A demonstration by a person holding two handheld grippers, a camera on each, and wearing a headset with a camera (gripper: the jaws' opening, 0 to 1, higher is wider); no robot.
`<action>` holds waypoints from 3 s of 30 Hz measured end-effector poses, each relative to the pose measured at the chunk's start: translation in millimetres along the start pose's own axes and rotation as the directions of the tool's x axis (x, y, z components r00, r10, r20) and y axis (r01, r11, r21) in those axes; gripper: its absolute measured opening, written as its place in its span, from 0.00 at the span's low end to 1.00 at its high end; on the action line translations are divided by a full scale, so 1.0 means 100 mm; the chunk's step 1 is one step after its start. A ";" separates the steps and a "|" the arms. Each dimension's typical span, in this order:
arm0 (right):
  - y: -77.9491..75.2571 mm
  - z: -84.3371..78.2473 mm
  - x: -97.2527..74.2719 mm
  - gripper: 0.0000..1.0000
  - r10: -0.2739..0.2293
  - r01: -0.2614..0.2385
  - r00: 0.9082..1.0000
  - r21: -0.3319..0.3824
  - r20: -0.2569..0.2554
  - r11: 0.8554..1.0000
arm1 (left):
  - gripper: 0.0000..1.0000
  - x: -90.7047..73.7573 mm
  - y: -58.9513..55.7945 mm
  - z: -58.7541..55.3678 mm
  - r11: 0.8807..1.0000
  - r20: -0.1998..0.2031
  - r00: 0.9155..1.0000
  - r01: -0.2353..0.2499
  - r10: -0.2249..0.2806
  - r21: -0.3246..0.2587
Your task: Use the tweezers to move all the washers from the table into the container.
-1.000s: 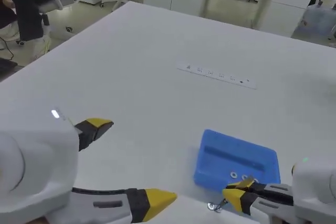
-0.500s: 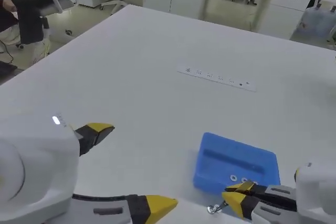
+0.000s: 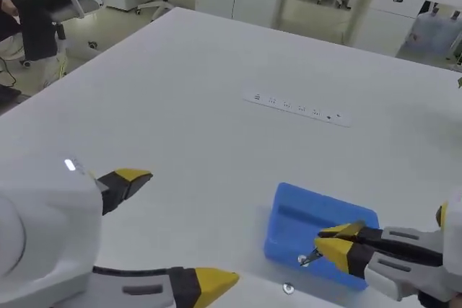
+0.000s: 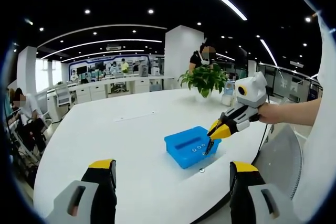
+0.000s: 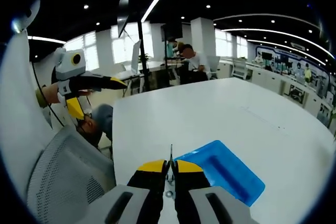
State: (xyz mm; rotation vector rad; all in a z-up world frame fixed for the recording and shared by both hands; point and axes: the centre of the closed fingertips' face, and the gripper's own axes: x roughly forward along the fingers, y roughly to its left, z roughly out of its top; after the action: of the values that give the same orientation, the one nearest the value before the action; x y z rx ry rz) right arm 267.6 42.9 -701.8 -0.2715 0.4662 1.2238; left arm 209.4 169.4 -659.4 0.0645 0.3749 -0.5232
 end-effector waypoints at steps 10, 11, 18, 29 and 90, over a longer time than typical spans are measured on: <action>-0.30 0.06 0.10 0.02 -0.054 0.054 0.999 0.028 0.001 0.998 | 0.91 -0.04 0.03 -0.01 1.000 0.004 1.000 -0.011 0.011 -0.005; -0.33 0.05 0.12 0.02 -0.057 0.057 0.998 0.039 -0.002 0.998 | 0.91 -0.05 0.03 -0.01 1.000 0.003 1.000 -0.012 0.012 -0.005; -0.56 -0.10 0.28 0.02 -0.087 0.093 0.994 0.094 -0.066 0.991 | 0.90 -0.07 0.03 -0.01 1.000 0.004 1.000 -0.017 0.017 -0.002; -0.73 -0.36 0.46 0.02 -0.091 0.113 0.984 0.142 -0.151 0.983 | 0.90 -0.10 0.03 -0.02 1.000 -0.003 1.000 -0.019 0.019 -0.002; 0.00 -0.58 0.38 0.03 0.031 -0.011 0.991 0.154 -0.130 0.988 | 0.88 -0.01 -0.01 -0.07 1.000 -0.023 1.000 0.015 -0.015 0.002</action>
State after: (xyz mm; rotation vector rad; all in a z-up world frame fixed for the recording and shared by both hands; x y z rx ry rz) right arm 266.2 49.3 -770.5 -0.2174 0.6759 1.1885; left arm 205.7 170.0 -665.1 0.0699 0.3980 -0.5382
